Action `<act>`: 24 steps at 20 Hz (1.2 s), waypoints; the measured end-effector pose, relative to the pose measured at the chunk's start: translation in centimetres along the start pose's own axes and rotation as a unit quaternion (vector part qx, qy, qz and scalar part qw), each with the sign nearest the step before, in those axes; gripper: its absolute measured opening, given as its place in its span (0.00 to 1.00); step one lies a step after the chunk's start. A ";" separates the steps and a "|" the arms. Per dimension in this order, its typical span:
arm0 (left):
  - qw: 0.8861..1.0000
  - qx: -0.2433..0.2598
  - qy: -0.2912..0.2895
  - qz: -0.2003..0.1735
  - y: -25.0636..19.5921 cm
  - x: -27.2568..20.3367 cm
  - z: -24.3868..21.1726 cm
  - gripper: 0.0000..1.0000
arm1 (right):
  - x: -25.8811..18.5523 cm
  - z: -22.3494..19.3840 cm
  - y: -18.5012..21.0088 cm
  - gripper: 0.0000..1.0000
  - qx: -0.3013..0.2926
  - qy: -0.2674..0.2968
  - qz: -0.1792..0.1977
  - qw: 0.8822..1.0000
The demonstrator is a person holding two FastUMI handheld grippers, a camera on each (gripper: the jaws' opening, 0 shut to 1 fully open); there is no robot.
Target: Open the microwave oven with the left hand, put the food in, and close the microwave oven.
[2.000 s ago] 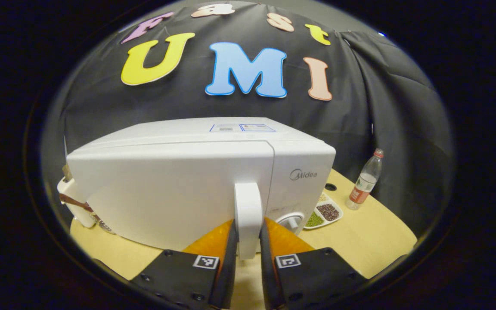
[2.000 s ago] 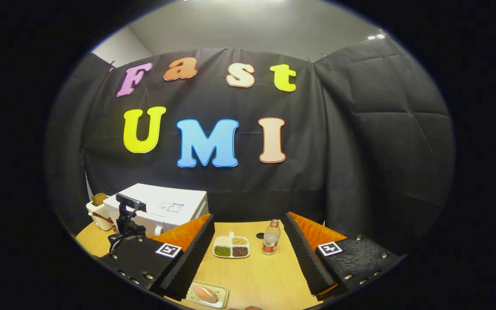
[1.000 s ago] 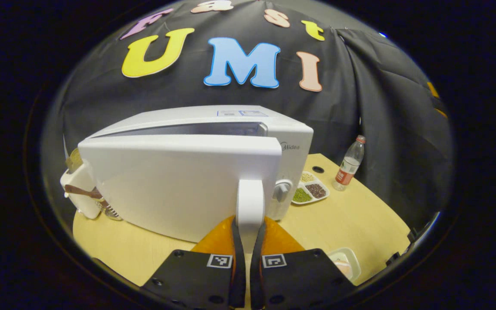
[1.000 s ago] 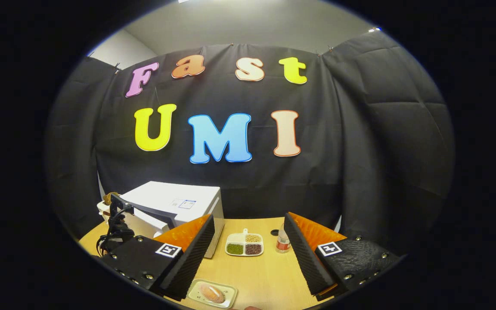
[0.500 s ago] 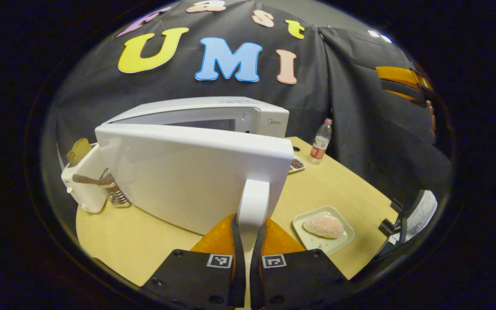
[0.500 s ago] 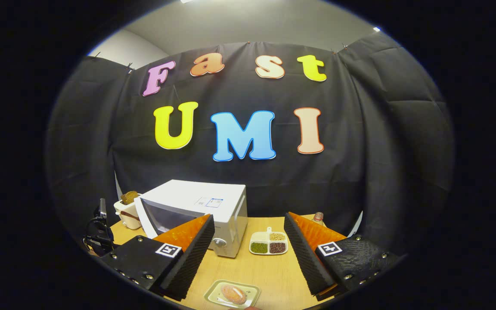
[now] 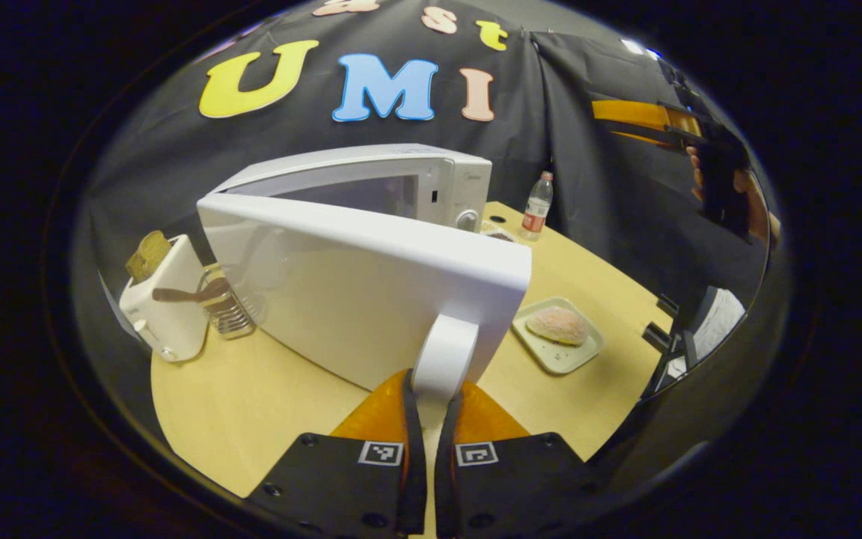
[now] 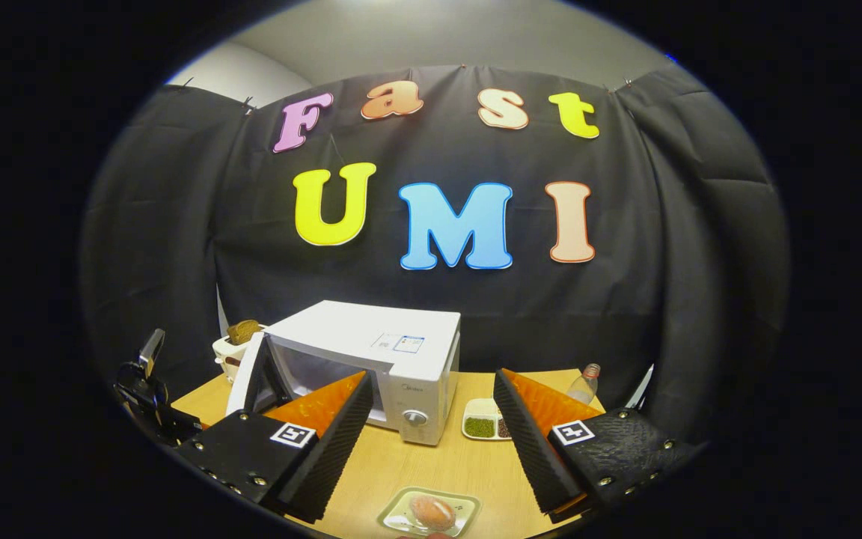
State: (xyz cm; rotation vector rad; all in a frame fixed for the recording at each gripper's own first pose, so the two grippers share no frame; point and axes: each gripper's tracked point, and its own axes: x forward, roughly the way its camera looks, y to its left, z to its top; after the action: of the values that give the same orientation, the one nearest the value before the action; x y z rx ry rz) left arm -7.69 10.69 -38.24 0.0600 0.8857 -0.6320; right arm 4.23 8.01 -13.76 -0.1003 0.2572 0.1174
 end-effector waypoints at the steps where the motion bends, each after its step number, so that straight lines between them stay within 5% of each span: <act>1: 1.000 0.005 0.009 -0.005 0.5 -0.7 -0.6 0.12 | 0.3 -0.3 0.4 0.99 -0.001 0.004 0.003 1.000; 8: 0.998 0.020 0.056 -0.023 4.7 -5.4 -4.0 0.14 | 2.3 -2.4 1.4 0.99 -0.023 0.028 0.007 0.999; 15: 0.997 0.015 0.067 0.024 10.3 -9.4 -6.5 0.16 | 3.4 -6.3 1.7 0.99 -0.038 0.067 0.049 0.996; 18: 0.997 0.011 0.065 0.034 11.2 -10.3 -6.8 0.18 | 4.2 -13.1 1.3 0.99 -0.059 0.152 0.088 0.983; 24: 0.997 0.016 0.061 0.049 13.0 -11.3 -7.4 0.18 | 2.0 -23.6 -1.4 0.98 -0.088 0.280 0.079 0.953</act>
State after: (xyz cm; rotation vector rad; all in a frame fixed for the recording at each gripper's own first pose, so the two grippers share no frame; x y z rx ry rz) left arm -11.15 29.05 -37.31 0.1714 0.9839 -0.5555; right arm 0.52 4.12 -36.84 -0.2919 0.8241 0.2724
